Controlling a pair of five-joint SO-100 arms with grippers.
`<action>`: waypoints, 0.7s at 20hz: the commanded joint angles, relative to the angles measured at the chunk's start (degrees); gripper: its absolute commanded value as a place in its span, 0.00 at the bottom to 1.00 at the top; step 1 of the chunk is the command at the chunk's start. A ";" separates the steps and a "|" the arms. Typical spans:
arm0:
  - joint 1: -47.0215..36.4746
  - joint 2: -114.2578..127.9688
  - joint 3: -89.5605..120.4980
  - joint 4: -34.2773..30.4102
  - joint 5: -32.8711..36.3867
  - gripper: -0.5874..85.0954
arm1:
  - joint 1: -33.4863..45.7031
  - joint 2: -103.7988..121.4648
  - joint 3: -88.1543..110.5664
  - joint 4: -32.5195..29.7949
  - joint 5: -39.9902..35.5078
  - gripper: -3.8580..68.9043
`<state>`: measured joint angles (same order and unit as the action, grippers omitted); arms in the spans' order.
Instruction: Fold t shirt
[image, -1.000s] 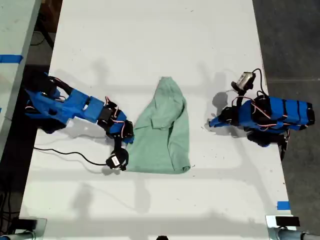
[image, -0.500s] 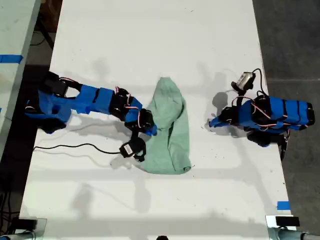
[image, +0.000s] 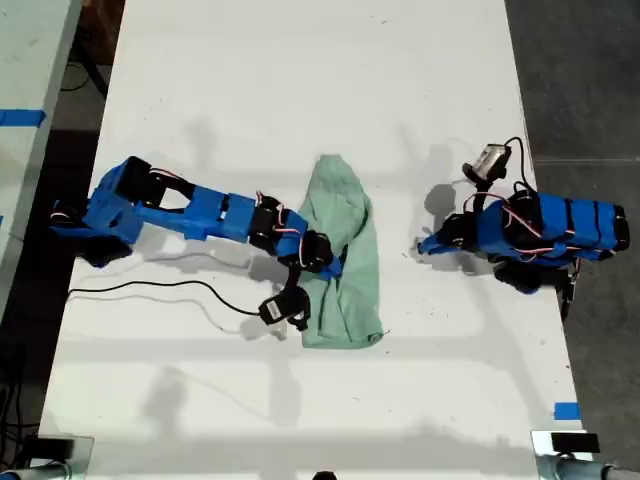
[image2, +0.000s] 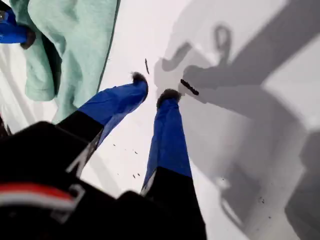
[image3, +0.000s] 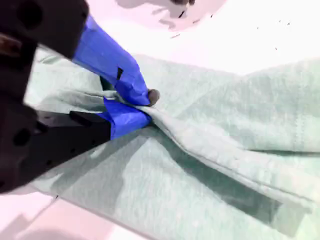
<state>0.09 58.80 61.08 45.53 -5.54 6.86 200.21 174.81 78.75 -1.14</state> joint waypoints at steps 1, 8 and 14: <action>-0.62 0.88 -3.60 -1.41 1.14 0.16 | 0.18 0.62 1.85 0.26 -1.14 0.15; -6.06 16.70 -3.43 15.64 8.00 0.01 | 0.26 0.62 1.85 0.26 -1.41 0.15; -8.09 36.74 0.88 31.99 17.40 0.01 | 0.44 0.62 1.85 0.26 -1.32 0.15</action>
<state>-7.82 89.38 62.40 75.67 10.72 6.86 200.21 174.81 78.75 -1.14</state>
